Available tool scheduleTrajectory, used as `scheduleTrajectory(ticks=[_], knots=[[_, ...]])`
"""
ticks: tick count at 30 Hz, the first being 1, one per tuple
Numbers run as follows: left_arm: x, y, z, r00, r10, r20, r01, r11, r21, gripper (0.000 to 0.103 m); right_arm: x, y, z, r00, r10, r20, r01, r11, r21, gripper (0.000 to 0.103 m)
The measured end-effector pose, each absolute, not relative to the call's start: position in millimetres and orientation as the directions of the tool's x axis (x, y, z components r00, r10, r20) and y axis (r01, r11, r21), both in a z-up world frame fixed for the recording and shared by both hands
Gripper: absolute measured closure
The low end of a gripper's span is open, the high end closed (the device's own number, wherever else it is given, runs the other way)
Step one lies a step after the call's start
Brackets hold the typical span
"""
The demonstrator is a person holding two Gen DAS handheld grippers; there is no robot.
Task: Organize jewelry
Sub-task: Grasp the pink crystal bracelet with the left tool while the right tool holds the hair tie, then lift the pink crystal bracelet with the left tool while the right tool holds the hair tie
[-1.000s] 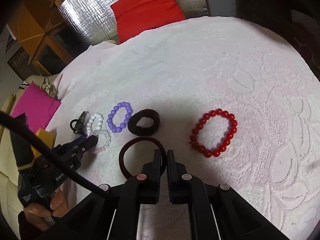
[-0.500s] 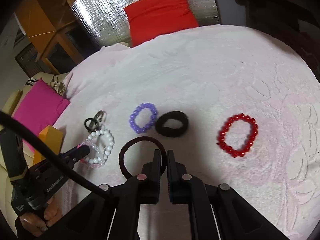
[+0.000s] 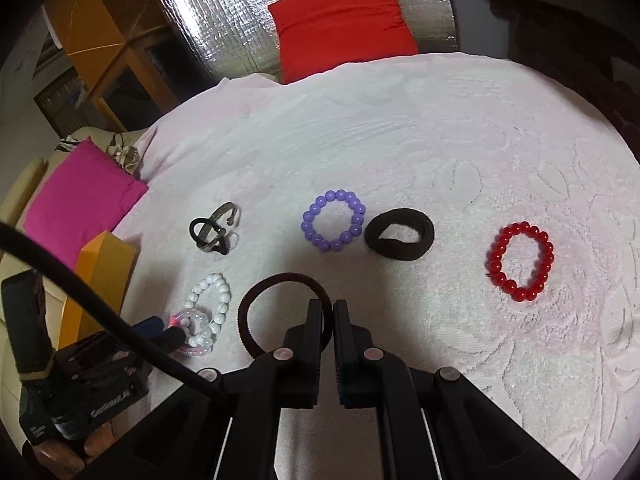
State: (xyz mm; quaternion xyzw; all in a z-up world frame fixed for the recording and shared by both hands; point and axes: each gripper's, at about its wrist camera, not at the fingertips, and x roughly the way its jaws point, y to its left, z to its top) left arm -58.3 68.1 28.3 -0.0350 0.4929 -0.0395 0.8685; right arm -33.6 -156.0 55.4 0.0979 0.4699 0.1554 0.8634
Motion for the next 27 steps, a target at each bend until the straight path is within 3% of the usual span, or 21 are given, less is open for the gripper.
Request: scheduleTrajectory(ticks=[2,4,7,18,23,27], knots=[[-57,68,23,0.489,-0.111,-0.865,0.032,0.993,-0.11,0.062,-33,-156,55,0.509,0.359,-0.782,-0.174,0.933,0.315,0.097],[-57,68,21,0.483,-0.132,-0.866,0.039,0.991,-0.13,0.078,-33,-154,55,0.506,0.362,-0.783,-0.179,0.932,0.315,0.097],[-59,70,23,0.49,-0.142,-0.86,0.032,0.989,-0.145,0.093,-33,-152,55,0.501,0.367,-0.784,-0.185,0.93,0.317,0.097],[-73,71,55,0.585,-0.165,-0.794,0.074,0.986,-0.15,0.097,-33,-148,55,0.504,0.365,-0.783,-0.186,0.931,0.314,0.097],[-68,72,48,0.564,-0.12,-0.817,0.071,0.993,-0.097,0.097,-32,-146,54,0.499,0.368,-0.785,-0.191,0.93,0.314,0.097],[-67,71,40,0.537,-0.109,-0.836,0.079,0.994,-0.078,0.091,-33,-145,53,0.501,0.365,-0.785,-0.196,0.931,0.307,0.097]])
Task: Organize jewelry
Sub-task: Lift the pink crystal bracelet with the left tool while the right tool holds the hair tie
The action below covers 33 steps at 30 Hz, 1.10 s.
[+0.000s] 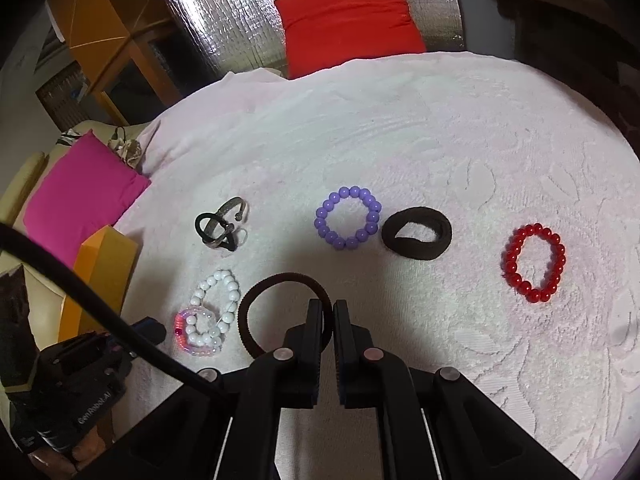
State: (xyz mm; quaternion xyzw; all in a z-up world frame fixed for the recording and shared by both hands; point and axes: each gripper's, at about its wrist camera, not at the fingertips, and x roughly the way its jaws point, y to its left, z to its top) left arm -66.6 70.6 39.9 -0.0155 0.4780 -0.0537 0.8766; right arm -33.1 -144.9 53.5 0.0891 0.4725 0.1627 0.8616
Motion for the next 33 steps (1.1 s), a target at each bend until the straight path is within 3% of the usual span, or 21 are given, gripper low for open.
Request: scheduleTrajectory(ticks=[10,19,24,26,28,33], knots=[[-62,70,28,0.505,-0.149,-0.85,0.071,0.989,-0.131,0.089,-34,-153,53,0.499,0.366,-0.785,-0.186,0.93,0.316,0.097],[-70,42,42,0.517,-0.306,-0.799,0.243,0.948,-0.206,0.092,-34,-159,52,0.499,0.356,-0.79,-0.176,0.934,0.309,0.097],[-60,48,34,0.503,-0.253,-0.827,0.175,0.966,-0.189,0.091,-33,-163,52,0.5,0.348,-0.793,-0.169,0.937,0.305,0.097],[-58,47,34,0.507,-0.244,-0.827,0.163,0.969,-0.186,0.082,-33,-166,52,0.497,0.351,-0.794,-0.167,0.936,0.31,0.097],[-58,43,35,0.522,-0.227,-0.822,0.161,0.973,-0.166,0.062,-33,-168,52,0.498,0.35,-0.793,-0.163,0.936,0.311,0.097],[-50,36,31,0.511,-0.245,-0.824,0.194,0.967,-0.167,0.061,-34,-170,53,0.501,0.346,-0.793,-0.165,0.938,0.305,0.097]])
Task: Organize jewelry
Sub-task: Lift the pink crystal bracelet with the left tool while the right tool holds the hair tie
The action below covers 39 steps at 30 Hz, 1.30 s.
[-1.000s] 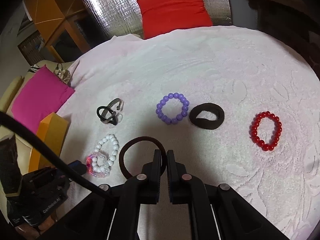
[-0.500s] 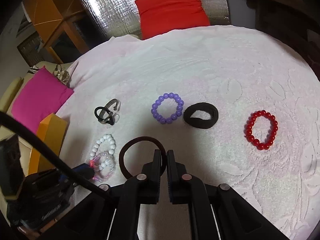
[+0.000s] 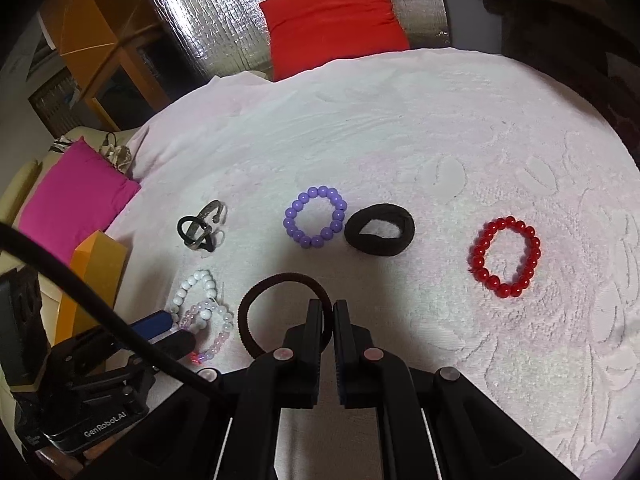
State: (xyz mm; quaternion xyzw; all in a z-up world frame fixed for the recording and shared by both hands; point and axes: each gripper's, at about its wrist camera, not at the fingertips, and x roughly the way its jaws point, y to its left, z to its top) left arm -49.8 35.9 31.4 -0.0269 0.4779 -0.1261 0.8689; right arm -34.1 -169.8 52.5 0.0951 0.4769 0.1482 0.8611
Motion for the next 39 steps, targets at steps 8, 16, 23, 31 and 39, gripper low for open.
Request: scheduleTrajectory(ticks=[8,16,23,31,39], knots=[[-47,35,34,0.542,-0.22,-0.811,0.179,0.973,-0.144,0.096,-33,-179,54,0.508,0.34,-0.791,-0.146,0.939,0.31,0.097],[-51,30,39,0.552,-0.257,-0.793,0.22,0.963,-0.159,0.096,-34,-179,54,0.51,0.338,-0.791,-0.148,0.94,0.306,0.097],[-60,24,51,0.58,-0.27,-0.769,0.244,0.958,-0.152,0.096,-33,-182,53,0.511,0.336,-0.791,-0.138,0.941,0.311,0.097],[-69,25,71,0.64,-0.225,-0.735,0.212,0.971,-0.113,0.096,-35,-182,58,0.524,0.338,-0.782,-0.139,0.94,0.313,0.097],[-76,45,84,0.685,-0.128,-0.717,0.124,0.991,-0.058,0.096,-39,-163,57,0.518,0.352,-0.779,-0.176,0.936,0.306,0.097]])
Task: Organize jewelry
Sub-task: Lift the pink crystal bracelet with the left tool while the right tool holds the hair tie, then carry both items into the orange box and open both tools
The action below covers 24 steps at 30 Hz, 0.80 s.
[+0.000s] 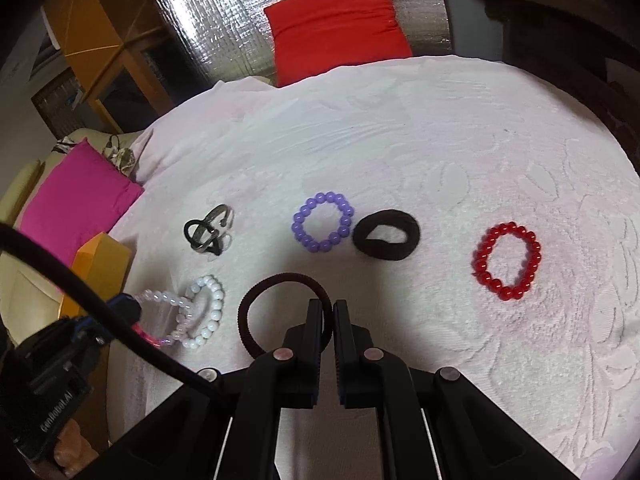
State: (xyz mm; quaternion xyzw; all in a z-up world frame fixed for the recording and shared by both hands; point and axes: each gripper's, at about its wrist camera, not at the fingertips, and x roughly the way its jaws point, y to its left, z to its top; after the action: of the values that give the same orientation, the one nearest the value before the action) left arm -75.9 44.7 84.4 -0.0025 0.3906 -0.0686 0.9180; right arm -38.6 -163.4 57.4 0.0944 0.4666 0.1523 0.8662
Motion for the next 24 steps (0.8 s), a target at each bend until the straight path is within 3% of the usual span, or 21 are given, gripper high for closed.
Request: scheduleTrajectory(ticks=[17,24], knots=[[-114,107,123,0.771,0.151,-0.619,-0.147,0.987,0.058,0.096,-61,-90,69,0.502,0.435,-0.748,-0.301,0.898,0.32,0.097],[-132,131,131,0.775,0.206,-0.597,-0.22,0.974,0.051,0.096,-73,-63,76,0.503,0.457,-0.734,-0.352,0.883,0.309,0.097]])
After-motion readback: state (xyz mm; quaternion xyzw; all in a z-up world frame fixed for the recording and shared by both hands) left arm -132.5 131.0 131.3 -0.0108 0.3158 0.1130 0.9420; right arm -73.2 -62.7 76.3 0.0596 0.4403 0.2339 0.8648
